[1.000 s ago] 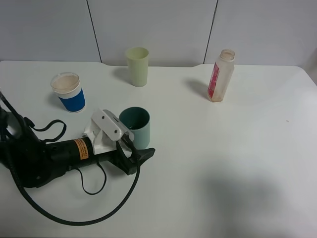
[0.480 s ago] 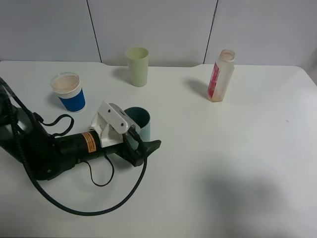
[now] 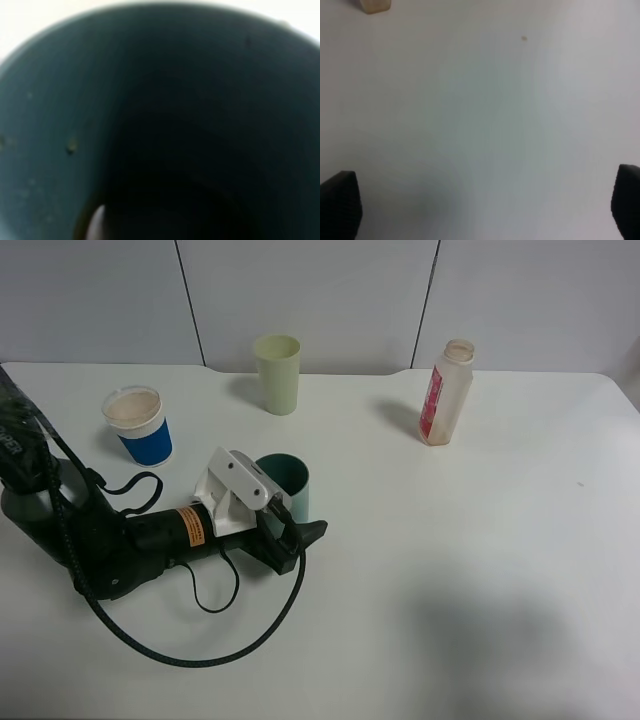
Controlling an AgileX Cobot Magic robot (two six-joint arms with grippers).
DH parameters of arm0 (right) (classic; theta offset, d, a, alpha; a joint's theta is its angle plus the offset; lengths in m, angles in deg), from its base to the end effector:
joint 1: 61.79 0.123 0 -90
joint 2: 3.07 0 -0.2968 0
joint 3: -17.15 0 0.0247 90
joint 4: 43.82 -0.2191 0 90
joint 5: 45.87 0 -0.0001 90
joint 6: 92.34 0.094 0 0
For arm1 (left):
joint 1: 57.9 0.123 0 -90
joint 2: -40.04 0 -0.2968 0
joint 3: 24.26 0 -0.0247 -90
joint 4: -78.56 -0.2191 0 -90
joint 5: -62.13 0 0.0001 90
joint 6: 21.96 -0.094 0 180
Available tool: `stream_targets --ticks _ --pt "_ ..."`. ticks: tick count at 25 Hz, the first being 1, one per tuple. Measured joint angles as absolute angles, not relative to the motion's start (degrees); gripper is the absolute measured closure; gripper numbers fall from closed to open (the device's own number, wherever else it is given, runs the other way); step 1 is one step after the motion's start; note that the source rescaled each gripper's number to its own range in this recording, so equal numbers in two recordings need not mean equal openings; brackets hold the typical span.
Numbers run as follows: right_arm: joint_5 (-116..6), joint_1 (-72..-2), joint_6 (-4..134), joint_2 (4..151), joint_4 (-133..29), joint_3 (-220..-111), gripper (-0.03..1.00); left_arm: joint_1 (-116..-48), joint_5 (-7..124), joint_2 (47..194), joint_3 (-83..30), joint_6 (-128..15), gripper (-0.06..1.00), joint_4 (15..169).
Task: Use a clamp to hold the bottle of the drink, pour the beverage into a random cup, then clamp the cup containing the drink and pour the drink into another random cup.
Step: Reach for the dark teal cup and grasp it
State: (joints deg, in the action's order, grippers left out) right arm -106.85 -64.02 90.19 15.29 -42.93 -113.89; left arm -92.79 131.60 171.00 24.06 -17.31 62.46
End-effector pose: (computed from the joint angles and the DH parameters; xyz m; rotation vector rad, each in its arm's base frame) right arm -0.0154 -0.0007 0.2654 0.0919 2.2373 -0.0165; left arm 0.2378 -0.1956 0.0964 0.7779 1.8114 -0.6431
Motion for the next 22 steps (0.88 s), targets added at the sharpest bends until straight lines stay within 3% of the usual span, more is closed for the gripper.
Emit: stream_targets --ticks 1,2,22 --pt "-106.85 -64.02 90.19 15.29 -42.93 -113.89 -0.03 -92.79 131.6 171.0 24.06 -17.31 0.8 62.46" --pt "-106.85 -64.02 90.19 15.29 -42.93 -113.89 -0.03 -92.79 131.6 171.0 24.06 -17.36 0.94 62.46" --pt "-106.85 -64.02 90.19 15.29 -42.93 -113.89 -0.03 -92.79 130.64 166.48 24.06 -17.31 0.94 60.1"
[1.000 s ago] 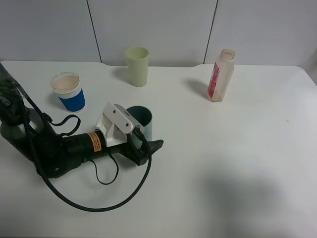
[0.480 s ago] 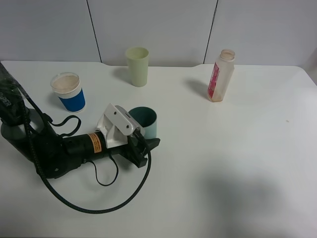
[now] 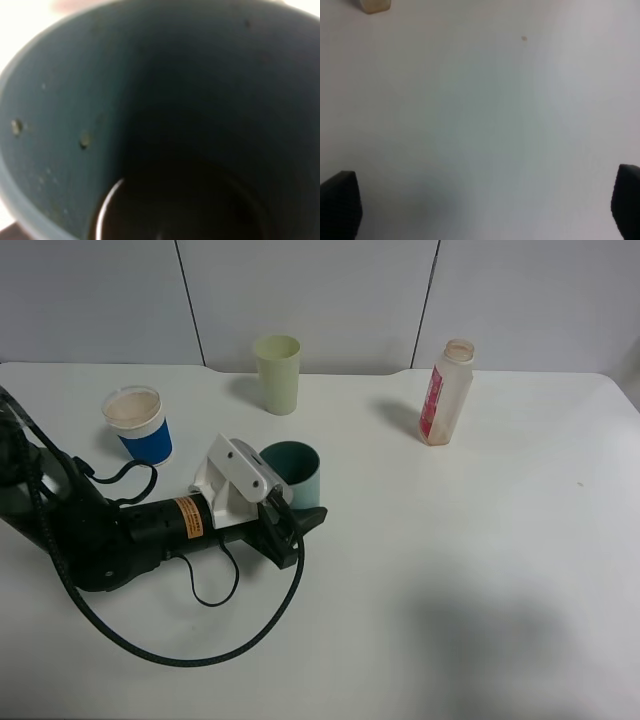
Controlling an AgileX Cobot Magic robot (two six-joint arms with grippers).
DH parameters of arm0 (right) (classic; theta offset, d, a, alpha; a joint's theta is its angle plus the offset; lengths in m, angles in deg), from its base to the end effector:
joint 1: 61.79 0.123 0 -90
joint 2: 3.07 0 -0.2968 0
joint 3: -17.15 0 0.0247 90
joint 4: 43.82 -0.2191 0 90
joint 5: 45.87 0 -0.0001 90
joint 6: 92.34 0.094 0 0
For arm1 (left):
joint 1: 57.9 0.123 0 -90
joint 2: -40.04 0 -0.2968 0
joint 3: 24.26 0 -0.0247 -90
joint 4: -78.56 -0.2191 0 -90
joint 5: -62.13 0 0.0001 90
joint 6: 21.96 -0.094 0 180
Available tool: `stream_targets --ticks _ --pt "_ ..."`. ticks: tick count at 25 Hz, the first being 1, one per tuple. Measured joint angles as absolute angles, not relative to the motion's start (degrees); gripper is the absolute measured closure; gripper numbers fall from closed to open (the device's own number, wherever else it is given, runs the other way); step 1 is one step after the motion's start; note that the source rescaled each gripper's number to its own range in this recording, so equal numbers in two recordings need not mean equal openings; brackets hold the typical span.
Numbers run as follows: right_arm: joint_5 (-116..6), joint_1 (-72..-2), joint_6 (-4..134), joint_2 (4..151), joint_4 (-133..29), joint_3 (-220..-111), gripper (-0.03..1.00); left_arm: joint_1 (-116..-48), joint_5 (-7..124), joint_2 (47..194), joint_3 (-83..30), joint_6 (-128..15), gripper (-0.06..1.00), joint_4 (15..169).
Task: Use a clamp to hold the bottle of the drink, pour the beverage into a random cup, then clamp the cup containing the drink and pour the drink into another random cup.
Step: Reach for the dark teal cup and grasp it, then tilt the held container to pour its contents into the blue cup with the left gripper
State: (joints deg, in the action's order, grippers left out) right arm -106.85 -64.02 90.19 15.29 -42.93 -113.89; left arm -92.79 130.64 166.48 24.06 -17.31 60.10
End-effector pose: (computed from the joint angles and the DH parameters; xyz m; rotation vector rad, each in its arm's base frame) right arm -0.0154 -0.0007 0.2654 0.0919 2.2373 -0.0165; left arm 0.2357 -0.1981 0.1190 0.8068 1.7355 -0.6676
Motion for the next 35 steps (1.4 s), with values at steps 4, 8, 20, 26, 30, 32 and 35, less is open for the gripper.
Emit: stream_targets --ticks 4,8,20,26,30,32,35 --pt "-106.85 -64.02 90.19 15.29 -42.93 -113.89 -0.03 -92.79 130.64 163.5 24.13 -17.31 0.94 62.12" --pt "-106.85 -64.02 90.19 15.29 -42.93 -113.89 -0.03 -92.79 130.64 161.16 26.22 -17.26 0.94 66.27" --pt "-106.85 -64.02 90.19 15.29 -42.93 -113.89 -0.03 -84.28 130.64 152.47 36.15 -17.59 0.94 72.15" --pt "-106.85 -64.02 90.19 15.29 -42.93 -113.89 -0.03 -77.41 130.64 150.71 39.19 -17.82 0.94 70.09" --pt "-106.85 -64.02 90.18 15.29 -42.93 -113.89 -0.03 -72.86 130.64 150.67 40.26 -18.38 0.94 67.98" --pt "-106.85 -64.02 90.18 15.29 -42.93 -113.89 -0.03 -70.7 130.64 150.67 40.47 -18.59 0.94 66.7" --pt "-106.85 -64.02 90.18 15.29 -42.93 -113.89 -0.03 -67.24 130.64 150.67 40.47 -19.58 0.94 65.06"
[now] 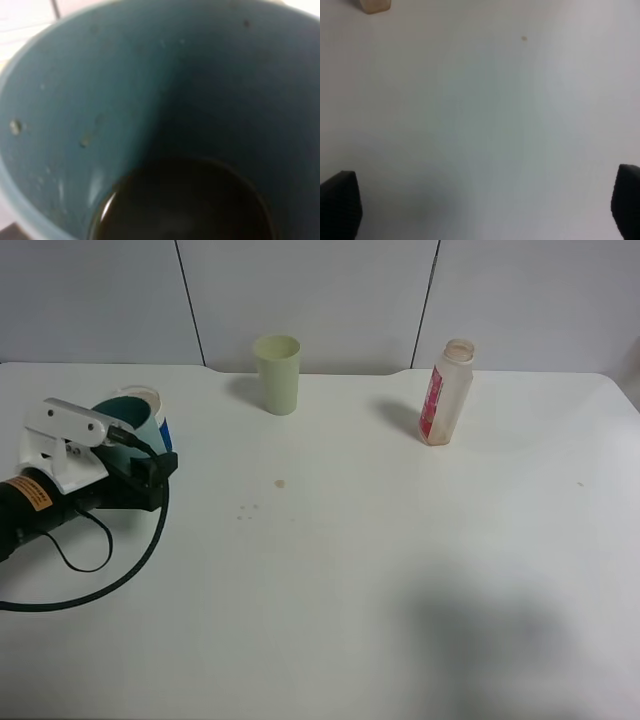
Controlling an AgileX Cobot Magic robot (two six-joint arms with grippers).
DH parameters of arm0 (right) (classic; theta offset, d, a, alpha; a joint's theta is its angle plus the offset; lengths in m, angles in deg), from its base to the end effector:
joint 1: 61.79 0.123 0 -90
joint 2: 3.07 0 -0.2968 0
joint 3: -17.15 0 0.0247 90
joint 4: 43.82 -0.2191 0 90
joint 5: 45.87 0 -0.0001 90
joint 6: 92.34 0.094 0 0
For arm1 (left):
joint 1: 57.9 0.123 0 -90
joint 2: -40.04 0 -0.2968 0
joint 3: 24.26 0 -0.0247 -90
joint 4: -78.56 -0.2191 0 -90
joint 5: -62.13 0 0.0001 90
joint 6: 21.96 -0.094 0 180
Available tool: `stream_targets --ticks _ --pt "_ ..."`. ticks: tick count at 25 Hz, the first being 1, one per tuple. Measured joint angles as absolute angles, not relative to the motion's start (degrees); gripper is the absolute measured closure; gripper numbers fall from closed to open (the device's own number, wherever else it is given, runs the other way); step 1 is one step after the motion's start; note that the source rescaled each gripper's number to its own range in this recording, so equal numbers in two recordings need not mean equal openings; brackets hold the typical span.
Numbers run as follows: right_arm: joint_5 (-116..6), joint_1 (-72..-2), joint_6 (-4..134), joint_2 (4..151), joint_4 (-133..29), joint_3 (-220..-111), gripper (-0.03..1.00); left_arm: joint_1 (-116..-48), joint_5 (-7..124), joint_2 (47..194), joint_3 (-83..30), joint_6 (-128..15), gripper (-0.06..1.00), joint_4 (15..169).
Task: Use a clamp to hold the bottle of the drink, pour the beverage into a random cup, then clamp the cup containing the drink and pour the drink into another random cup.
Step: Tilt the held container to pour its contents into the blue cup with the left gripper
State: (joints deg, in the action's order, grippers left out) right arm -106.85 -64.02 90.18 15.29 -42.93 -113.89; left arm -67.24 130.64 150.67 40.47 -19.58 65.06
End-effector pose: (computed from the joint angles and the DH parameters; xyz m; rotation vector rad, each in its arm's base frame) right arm -0.0154 -0.0007 0.2654 0.0917 2.2373 -0.0166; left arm 0.2280 -0.0582 0.1568 0.3456 1.8448 -0.2855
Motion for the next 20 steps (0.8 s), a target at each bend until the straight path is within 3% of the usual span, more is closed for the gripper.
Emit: stream_targets --ticks 20 --pt "-106.85 -64.02 90.18 15.29 -42.93 -113.89 -0.03 -38.39 130.64 150.67 40.02 -23.4 0.94 48.03"
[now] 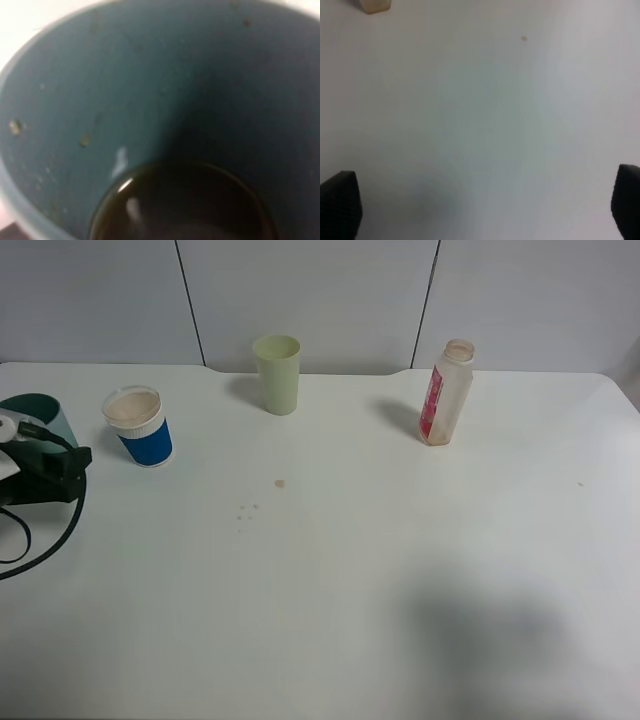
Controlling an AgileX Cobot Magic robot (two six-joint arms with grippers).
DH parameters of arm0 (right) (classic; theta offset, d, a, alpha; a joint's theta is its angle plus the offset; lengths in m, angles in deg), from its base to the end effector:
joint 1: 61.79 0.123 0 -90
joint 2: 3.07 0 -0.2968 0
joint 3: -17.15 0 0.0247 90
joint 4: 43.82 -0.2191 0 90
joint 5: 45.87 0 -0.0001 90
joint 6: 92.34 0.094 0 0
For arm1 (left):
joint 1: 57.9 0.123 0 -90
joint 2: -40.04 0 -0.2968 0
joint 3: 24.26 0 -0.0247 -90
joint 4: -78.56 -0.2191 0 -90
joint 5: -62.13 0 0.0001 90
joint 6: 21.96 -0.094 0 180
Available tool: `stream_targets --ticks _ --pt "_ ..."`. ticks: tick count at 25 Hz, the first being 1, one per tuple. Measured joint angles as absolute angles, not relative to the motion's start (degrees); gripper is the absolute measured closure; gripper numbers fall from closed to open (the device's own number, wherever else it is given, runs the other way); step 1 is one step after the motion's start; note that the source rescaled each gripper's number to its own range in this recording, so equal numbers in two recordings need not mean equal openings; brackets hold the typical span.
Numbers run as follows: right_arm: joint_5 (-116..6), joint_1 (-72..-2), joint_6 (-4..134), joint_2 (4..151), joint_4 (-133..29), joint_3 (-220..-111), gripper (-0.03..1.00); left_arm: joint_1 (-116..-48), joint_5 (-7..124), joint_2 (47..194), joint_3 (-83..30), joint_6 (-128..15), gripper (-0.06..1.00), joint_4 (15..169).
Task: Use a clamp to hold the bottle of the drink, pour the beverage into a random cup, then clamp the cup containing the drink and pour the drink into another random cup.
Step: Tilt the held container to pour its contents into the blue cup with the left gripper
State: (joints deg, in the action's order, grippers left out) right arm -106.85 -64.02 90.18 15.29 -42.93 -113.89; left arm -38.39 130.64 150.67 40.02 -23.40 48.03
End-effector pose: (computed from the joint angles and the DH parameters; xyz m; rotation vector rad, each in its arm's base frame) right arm -0.0154 -0.0007 0.2654 0.0917 2.2373 -0.0166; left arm 0.2285 0.0338 0.1570 0.2322 1.8551 -0.0721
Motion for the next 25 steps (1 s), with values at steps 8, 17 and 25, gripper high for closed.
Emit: stream_targets --ticks 8,17,25 --pt "-106.85 -64.02 90.18 15.29 -42.93 -113.89 -0.03 -30.83 130.59 150.77 33.5 -21.28 0.94 40.24" --pt "-106.85 -64.02 90.18 15.29 -42.93 -113.89 -0.03 -30.68 126.02 150.49 24.15 -15.5 0.94 36.47" --pt "-106.85 -64.02 90.18 15.29 -42.93 -113.89 -0.03 -30.68 116.11 150.47 20.18 -14.02 0.94 35.37"
